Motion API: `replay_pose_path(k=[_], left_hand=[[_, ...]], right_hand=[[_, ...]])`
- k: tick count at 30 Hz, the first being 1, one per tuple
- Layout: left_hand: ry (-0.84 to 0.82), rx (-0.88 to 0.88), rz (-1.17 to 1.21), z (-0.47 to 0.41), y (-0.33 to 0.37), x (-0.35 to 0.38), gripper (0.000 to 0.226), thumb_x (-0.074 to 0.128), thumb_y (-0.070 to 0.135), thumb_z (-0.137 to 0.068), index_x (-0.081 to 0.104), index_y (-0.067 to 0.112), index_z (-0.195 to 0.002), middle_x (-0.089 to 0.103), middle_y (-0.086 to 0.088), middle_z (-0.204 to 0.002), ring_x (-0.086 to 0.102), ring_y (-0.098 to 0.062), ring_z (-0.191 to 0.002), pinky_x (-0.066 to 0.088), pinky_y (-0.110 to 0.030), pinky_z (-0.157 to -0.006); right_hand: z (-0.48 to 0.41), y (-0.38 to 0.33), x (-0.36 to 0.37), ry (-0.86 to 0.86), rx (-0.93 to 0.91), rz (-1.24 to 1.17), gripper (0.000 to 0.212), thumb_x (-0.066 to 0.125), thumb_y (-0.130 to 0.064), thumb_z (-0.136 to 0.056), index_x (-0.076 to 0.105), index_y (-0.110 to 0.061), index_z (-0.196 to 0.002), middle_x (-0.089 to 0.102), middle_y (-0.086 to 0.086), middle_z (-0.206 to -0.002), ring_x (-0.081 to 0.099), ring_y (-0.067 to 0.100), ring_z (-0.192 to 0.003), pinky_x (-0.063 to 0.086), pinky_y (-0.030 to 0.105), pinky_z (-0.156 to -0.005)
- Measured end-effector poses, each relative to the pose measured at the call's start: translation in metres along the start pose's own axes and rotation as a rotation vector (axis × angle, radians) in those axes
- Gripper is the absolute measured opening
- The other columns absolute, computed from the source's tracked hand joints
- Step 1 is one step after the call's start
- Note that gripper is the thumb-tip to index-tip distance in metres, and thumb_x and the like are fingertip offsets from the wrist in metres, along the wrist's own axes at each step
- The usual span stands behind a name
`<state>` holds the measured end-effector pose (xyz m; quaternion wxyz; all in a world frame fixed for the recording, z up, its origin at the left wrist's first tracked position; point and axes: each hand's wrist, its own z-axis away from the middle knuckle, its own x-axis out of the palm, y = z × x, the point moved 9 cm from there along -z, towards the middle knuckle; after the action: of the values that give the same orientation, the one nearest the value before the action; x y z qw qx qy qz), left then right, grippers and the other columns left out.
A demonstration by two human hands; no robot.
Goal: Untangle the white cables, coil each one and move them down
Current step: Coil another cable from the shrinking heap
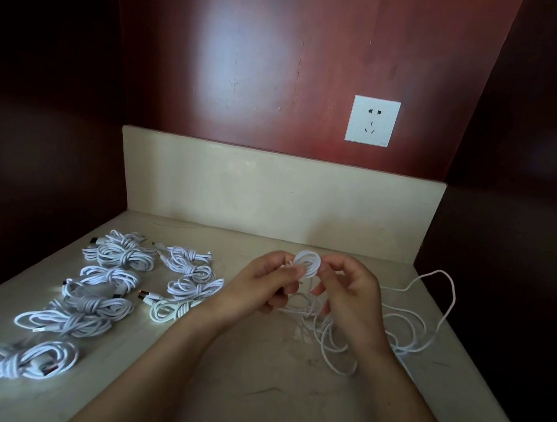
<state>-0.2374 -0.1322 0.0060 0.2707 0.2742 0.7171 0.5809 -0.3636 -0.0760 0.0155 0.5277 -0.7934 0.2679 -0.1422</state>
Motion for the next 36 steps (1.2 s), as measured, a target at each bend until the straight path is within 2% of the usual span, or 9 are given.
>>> replay_pose_path(k=[5, 10, 16, 20, 23, 26, 29, 33, 36], left_hand=[[0.027, 0.103, -0.168, -0.002, 0.002, -0.003, 0.02, 0.055, 0.025, -0.099, 0.054, 0.006, -0.092, 0.047, 0.006, -0.059, 0.04, -0.004, -0.045, 0.033, -0.013, -0.046], [0.086, 0.198, -0.406, -0.003, 0.001, -0.011, 0.029, 0.057, 0.042, -0.094, 0.05, 0.026, -0.071, 0.046, 0.015, -0.058, 0.042, -0.003, -0.056, 0.037, -0.025, -0.059], [0.101, 0.2, -0.626, 0.002, -0.005, -0.02, 0.046, 0.05, 0.066, -0.085, 0.056, 0.021, -0.082, 0.051, 0.01, -0.068, 0.048, -0.005, -0.064, 0.046, -0.036, -0.067], [0.076, 0.19, -0.659, 0.009, 0.007, -0.02, 0.034, 0.059, 0.056, -0.09, 0.057, 0.023, -0.085, 0.05, 0.009, -0.067, 0.047, -0.007, -0.063, 0.041, -0.031, -0.063], [0.036, 0.117, -0.646, 0.021, 0.004, -0.031, 0.029, 0.063, 0.055, -0.087, 0.061, 0.026, -0.092, 0.061, 0.001, -0.076, 0.053, -0.008, -0.069, 0.047, -0.035, -0.068], [0.024, 0.084, -0.621, 0.043, -0.004, -0.054, 0.027, 0.068, 0.046, -0.084, 0.064, 0.027, -0.102, 0.068, 0.001, -0.094, 0.065, -0.014, -0.086, 0.052, -0.041, -0.082], [0.061, 0.081, -0.547, 0.069, -0.005, -0.079, 0.033, 0.077, 0.024, -0.083, 0.061, 0.022, -0.112, 0.067, -0.002, -0.107, 0.065, -0.018, -0.102, 0.052, -0.033, -0.091], [0.107, 0.103, -0.655, 0.098, -0.008, -0.101, 0.028, 0.079, 0.013, -0.08, 0.066, 0.027, -0.1, 0.068, 0.01, -0.099, 0.064, -0.004, -0.092, 0.048, -0.019, -0.08], [0.152, 0.145, -0.741, 0.115, -0.007, -0.116, 0.027, 0.077, 0.013, -0.08, 0.069, 0.031, -0.099, 0.067, 0.016, -0.1, 0.064, -0.003, -0.097, 0.05, -0.023, -0.084]], right_hand=[[0.0, 0.004, -0.006, 0.044, 0.016, 0.005, 0.01, 0.06, -0.005, -0.094, 0.066, -0.011, -0.089, 0.064, 0.002, -0.063, 0.058, 0.01, -0.05, 0.041, 0.024, -0.039], [0.003, 0.001, -0.003, 0.041, 0.05, -0.072, 0.006, 0.055, -0.003, -0.096, 0.061, -0.002, -0.094, 0.064, 0.015, -0.081, 0.063, 0.013, -0.053, 0.043, 0.027, -0.035], [0.014, -0.003, 0.013, -0.049, 0.062, -0.151, 0.007, 0.054, -0.005, -0.097, 0.058, -0.002, -0.093, 0.068, 0.003, -0.073, 0.065, 0.015, -0.058, 0.048, 0.028, -0.04], [0.015, -0.01, 0.016, -0.066, 0.002, -0.174, 0.013, 0.061, 0.002, -0.091, 0.065, -0.008, -0.099, 0.07, -0.001, -0.074, 0.064, 0.009, -0.06, 0.051, 0.025, -0.043], [0.019, -0.01, 0.027, -0.161, -0.042, -0.141, 0.012, 0.066, 0.001, -0.089, 0.07, -0.01, -0.093, 0.073, 0.003, -0.08, 0.066, 0.009, -0.064, 0.05, 0.024, -0.047], [0.026, -0.007, 0.05, -0.291, -0.074, -0.091, 0.018, 0.069, 0.003, -0.085, 0.071, -0.014, -0.085, 0.074, 0.002, -0.079, 0.064, 0.009, -0.061, 0.049, 0.024, -0.047], [0.038, -0.004, 0.074, -0.419, -0.082, -0.028, 0.021, 0.072, 0.005, -0.082, 0.072, -0.016, -0.084, 0.075, -0.002, -0.078, 0.065, 0.007, -0.064, 0.049, 0.022, -0.051], [0.056, -0.002, 0.098, -0.539, -0.158, 0.141, 0.017, 0.075, -0.011, -0.074, 0.072, -0.027, -0.077, 0.075, -0.007, -0.082, 0.069, 0.007, -0.075, 0.052, 0.019, -0.069], [0.067, -0.001, 0.117, -0.615, -0.193, 0.269, 0.021, 0.076, -0.01, -0.072, 0.071, -0.029, -0.074, 0.073, -0.013, -0.079, 0.067, 0.0, -0.075, 0.051, 0.02, -0.073]])
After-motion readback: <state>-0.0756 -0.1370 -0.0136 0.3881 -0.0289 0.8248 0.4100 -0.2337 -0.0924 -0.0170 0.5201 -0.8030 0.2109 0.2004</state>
